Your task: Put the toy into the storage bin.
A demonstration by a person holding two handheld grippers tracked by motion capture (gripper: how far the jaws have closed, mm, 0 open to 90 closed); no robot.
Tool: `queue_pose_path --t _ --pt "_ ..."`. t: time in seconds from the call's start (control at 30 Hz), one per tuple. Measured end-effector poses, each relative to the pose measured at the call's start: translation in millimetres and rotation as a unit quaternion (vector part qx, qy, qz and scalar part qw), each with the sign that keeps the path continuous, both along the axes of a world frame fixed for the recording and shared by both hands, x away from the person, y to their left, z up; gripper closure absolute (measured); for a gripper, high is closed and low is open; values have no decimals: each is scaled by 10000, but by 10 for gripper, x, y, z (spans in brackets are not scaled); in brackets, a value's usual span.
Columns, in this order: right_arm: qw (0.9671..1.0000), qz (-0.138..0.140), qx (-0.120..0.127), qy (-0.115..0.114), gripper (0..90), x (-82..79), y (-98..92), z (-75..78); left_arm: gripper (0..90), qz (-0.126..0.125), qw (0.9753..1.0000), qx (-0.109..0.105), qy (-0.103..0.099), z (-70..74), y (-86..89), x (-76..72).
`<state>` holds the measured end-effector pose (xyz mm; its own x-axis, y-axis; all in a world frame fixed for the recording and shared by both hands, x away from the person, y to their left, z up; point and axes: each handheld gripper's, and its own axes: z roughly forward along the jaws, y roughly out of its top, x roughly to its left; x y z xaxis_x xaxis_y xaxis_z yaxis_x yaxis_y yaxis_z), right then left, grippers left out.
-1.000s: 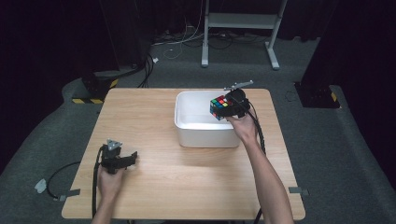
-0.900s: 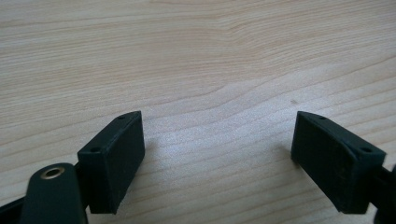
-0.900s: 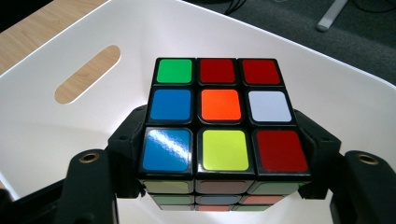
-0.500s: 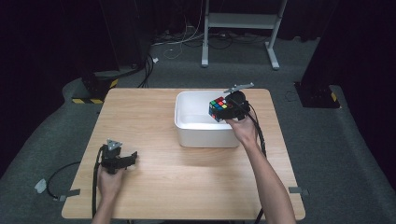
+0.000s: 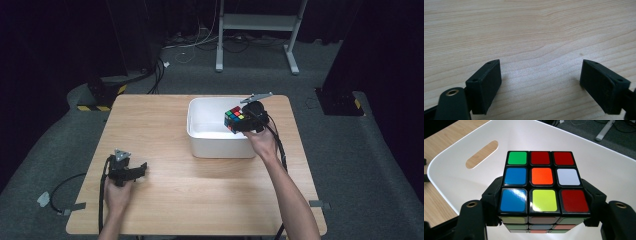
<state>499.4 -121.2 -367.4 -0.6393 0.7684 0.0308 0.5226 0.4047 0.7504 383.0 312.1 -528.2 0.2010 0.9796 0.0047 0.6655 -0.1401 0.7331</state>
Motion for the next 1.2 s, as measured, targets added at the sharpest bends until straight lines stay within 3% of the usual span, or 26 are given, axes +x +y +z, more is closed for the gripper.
queue_pose_path --t 0.13,0.27,1.2 --pt "10000 -14 67 -19 338 -37 -27 -5 176 0 10000 -1 0 0 0 0" --pt "10000 -43 -53 -45 338 -61 -36 -19 176 3 10000 -1 1 0 -1 -1" --pt "9996 -172 -209 -92 337 -187 -106 -118 177 2 10000 -6 1 0 0 -1"
